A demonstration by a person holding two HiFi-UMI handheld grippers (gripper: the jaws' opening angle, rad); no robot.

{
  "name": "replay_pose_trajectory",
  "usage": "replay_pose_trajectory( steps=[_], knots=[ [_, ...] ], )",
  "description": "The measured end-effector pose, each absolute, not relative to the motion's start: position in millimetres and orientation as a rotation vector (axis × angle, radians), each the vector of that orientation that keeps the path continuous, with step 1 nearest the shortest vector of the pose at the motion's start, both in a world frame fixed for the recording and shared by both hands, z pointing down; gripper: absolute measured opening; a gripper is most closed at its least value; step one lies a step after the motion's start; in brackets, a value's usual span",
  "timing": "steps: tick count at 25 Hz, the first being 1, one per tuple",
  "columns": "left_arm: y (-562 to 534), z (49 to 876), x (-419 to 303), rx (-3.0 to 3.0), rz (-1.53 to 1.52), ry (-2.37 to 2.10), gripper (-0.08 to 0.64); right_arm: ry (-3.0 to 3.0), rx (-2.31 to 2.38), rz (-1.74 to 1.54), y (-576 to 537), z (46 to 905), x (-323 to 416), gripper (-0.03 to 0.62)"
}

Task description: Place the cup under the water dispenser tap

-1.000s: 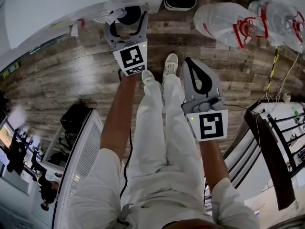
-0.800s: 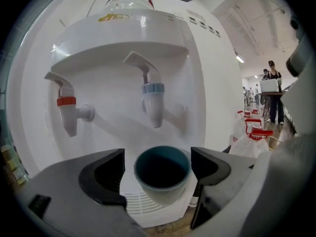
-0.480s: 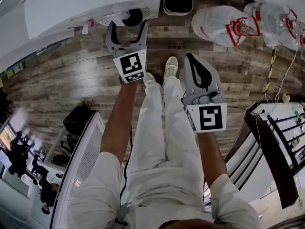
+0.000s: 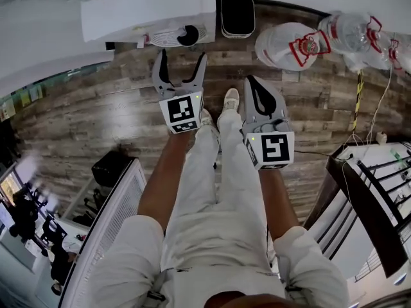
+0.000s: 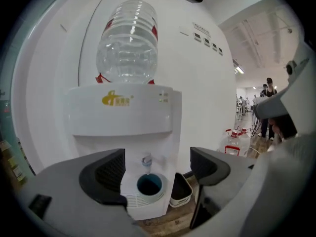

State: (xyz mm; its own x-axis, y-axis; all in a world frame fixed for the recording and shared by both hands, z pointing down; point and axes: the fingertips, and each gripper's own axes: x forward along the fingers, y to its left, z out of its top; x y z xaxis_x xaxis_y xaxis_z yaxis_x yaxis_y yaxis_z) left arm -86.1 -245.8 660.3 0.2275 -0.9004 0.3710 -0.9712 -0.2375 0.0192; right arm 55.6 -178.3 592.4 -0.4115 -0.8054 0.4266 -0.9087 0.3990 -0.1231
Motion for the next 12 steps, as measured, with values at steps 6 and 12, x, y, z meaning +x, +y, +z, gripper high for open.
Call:
replay_pose_trajectory(
  steps=[6, 12],
  knots=[
    [-217, 571, -82, 2.241, 0.352, -1.760, 0.335, -2.375, 1.512, 0.473, -166, 529, 53, 0.000],
    [-192, 469, -74, 2.363, 0.304, -1.737, 0.274, -2.434, 1.498, 0.475, -155, 449, 42, 0.000]
  ],
)
